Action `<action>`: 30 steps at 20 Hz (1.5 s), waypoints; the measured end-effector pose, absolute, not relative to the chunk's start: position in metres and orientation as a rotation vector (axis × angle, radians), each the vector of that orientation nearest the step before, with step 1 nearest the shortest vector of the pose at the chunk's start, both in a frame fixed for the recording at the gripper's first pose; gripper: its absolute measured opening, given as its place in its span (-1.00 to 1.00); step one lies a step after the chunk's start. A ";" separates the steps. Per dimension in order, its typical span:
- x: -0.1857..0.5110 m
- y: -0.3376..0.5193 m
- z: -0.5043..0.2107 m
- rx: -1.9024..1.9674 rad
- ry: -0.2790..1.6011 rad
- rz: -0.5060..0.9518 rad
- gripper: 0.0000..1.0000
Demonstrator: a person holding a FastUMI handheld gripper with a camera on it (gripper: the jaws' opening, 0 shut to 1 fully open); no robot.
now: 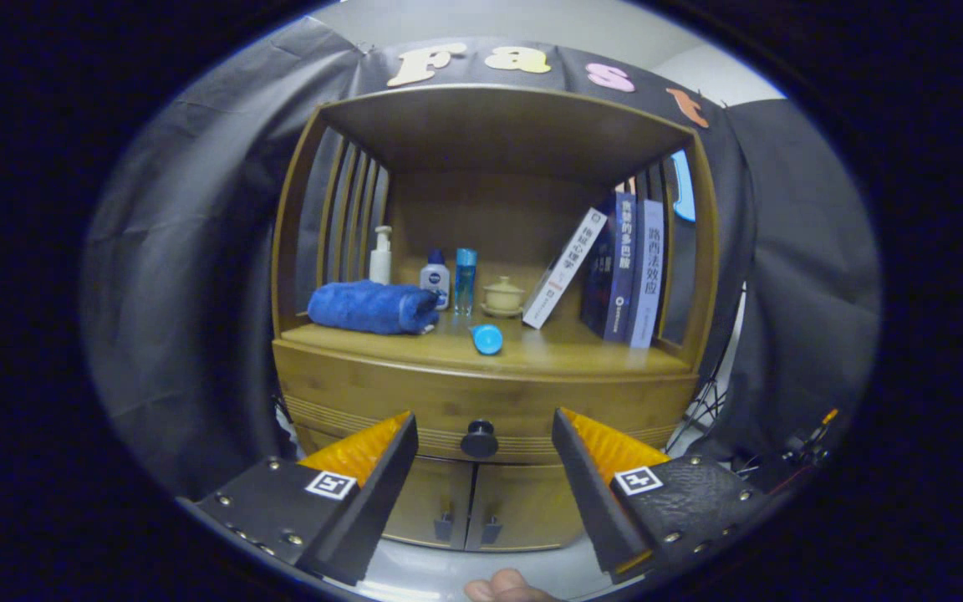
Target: Pull open the drawer, take out the items inside it, and place them on the countertop above the cabinet.
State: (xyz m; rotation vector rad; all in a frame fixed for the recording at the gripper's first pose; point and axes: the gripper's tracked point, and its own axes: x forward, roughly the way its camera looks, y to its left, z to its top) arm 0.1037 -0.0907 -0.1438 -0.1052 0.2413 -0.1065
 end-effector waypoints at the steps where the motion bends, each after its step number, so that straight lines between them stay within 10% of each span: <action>1: 0.097 -0.088 -0.135 -0.108 0.242 -0.092 0.93; 30: -0.005 -0.019 0.055 0.098 0.057 -0.105 0.93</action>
